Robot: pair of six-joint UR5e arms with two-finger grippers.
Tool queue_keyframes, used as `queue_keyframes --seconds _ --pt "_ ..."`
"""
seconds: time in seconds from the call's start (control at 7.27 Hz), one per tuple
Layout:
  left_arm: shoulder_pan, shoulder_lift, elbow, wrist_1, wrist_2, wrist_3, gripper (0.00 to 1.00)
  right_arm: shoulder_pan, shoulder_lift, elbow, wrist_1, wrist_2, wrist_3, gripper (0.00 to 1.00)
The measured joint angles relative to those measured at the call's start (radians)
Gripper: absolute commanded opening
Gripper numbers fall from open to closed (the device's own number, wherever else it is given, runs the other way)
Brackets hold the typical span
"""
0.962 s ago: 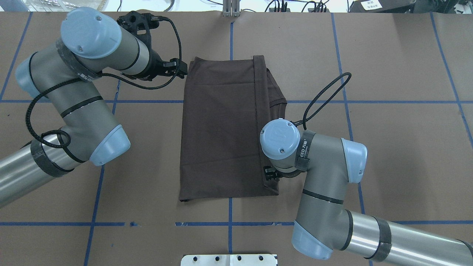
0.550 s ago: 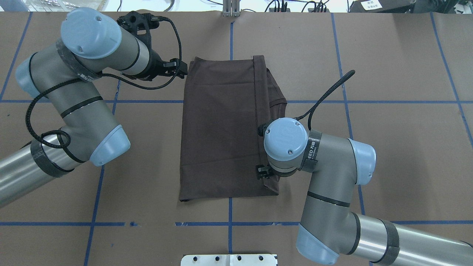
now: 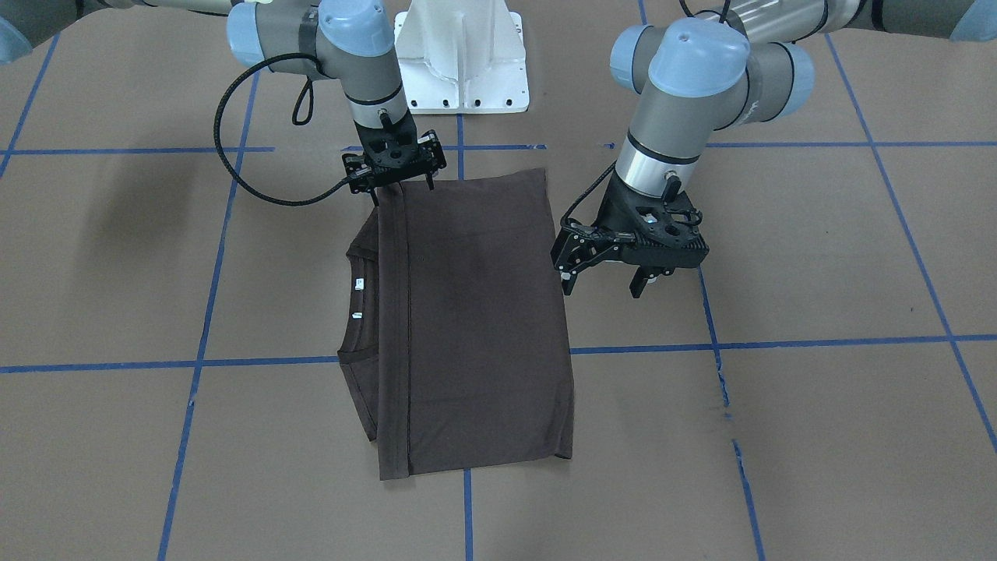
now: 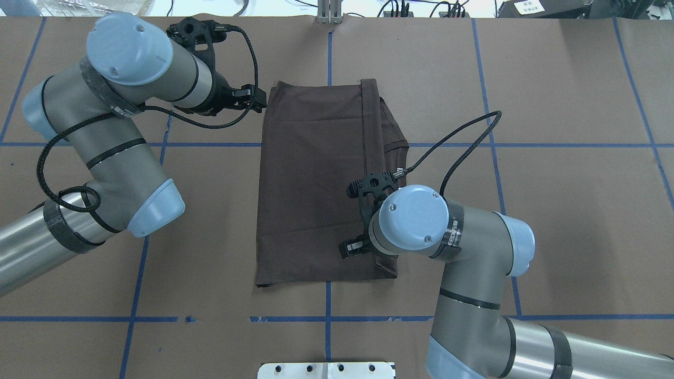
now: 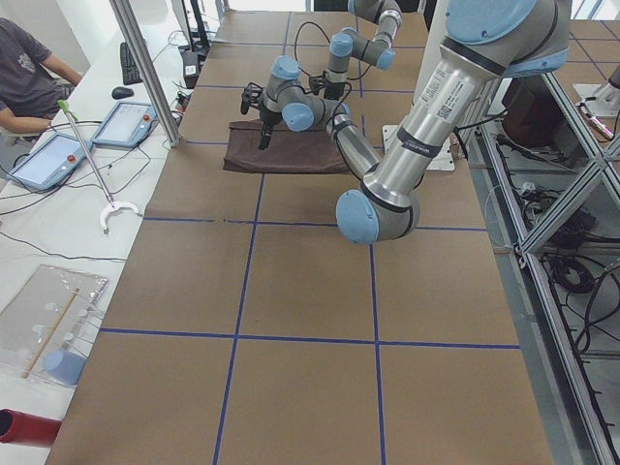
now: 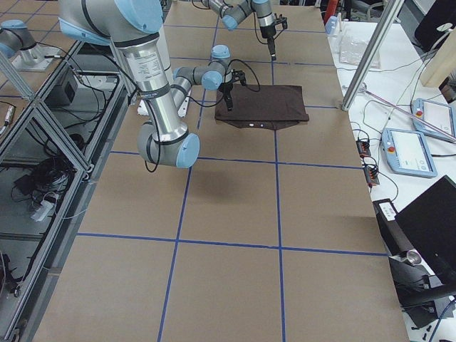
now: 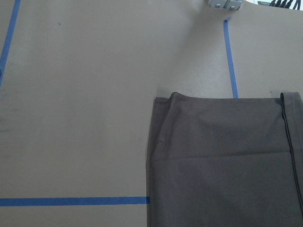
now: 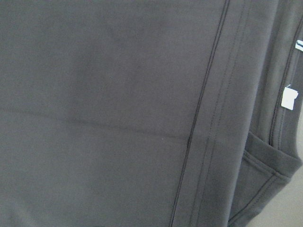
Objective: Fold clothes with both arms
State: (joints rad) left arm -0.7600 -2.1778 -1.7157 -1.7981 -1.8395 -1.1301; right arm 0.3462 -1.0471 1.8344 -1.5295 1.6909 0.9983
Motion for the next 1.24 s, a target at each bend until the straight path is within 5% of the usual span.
queue_keyframes --seconds 0.27,0.96,1.24 --pt "0.001 0.004 0.001 -0.001 0.000 0.001 1.00 -0.049 -0.021 0.003 0.008 -0.093 -0.084 0.59" --pt "0.001 0.016 -0.001 -0.006 0.000 0.001 1.00 -0.080 -0.041 0.009 0.009 -0.117 -0.126 0.33" --pt "0.001 0.016 -0.001 -0.006 -0.001 0.001 1.00 -0.081 -0.043 0.010 0.008 -0.117 -0.127 0.31"
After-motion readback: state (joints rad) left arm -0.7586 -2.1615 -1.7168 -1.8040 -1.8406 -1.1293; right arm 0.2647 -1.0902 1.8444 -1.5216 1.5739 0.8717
